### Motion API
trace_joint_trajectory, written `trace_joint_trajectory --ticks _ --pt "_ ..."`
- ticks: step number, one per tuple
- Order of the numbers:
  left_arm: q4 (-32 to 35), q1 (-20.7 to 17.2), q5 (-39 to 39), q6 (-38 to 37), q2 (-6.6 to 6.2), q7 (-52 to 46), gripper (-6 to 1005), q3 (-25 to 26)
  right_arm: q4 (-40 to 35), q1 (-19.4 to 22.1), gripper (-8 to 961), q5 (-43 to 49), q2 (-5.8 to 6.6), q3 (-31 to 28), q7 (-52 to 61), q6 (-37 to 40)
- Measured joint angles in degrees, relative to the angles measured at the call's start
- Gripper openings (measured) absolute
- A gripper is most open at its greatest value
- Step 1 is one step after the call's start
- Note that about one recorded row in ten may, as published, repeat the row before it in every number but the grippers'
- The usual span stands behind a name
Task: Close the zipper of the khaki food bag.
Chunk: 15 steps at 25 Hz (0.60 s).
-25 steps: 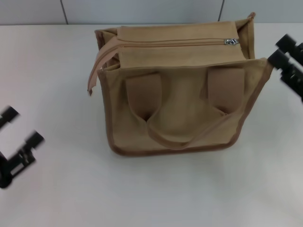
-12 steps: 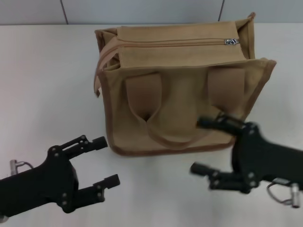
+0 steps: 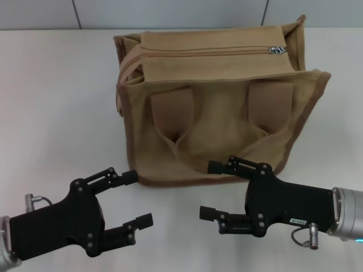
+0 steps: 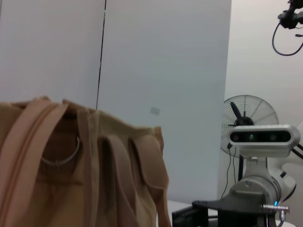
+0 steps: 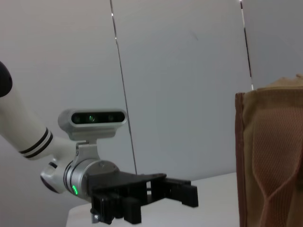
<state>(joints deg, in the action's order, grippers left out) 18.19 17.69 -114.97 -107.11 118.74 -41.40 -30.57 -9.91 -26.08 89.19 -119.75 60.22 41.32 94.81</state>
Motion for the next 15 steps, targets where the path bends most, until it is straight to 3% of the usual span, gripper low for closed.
trace_joint_trajectory --ticks 15 --pt "-2.3 -1.0 0.0 2.1 -0.09 2.8 770 -0.8 1.0 -0.2 838 -0.7 -0.13 0.0 0.0 0.3"
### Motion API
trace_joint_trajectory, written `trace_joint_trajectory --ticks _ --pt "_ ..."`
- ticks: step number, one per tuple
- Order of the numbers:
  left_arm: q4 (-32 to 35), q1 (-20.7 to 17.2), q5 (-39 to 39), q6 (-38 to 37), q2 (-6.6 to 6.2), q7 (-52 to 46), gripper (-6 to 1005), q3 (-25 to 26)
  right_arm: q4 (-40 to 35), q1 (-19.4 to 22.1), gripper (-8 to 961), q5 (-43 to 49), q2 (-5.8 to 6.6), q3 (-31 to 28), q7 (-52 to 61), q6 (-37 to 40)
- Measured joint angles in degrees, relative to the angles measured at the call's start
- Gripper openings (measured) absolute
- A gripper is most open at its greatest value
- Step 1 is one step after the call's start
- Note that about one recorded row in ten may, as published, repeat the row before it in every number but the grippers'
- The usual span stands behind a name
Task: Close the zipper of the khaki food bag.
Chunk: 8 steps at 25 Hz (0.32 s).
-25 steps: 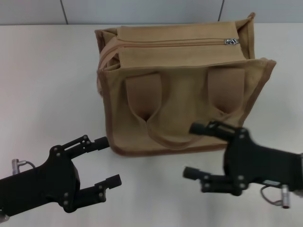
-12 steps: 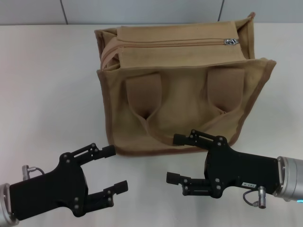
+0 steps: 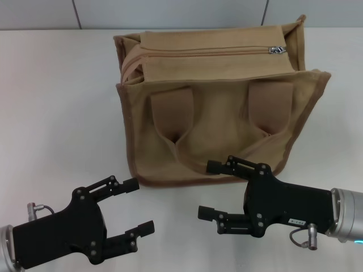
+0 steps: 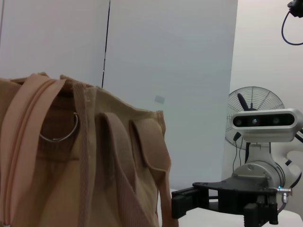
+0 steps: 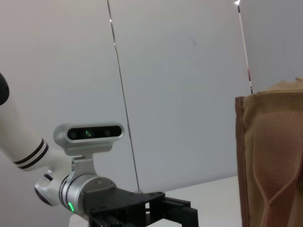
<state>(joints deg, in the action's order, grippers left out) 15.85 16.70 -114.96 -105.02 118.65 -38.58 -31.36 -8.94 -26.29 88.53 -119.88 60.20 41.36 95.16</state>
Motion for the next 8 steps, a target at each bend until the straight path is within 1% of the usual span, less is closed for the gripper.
trace_joint_trajectory --ticks 8 --pt "-0.4 0.0 0.0 0.7 0.07 0.0 770 0.0 0.2 -0.2 838 -0.2 0.00 0.7 0.0 -0.2"
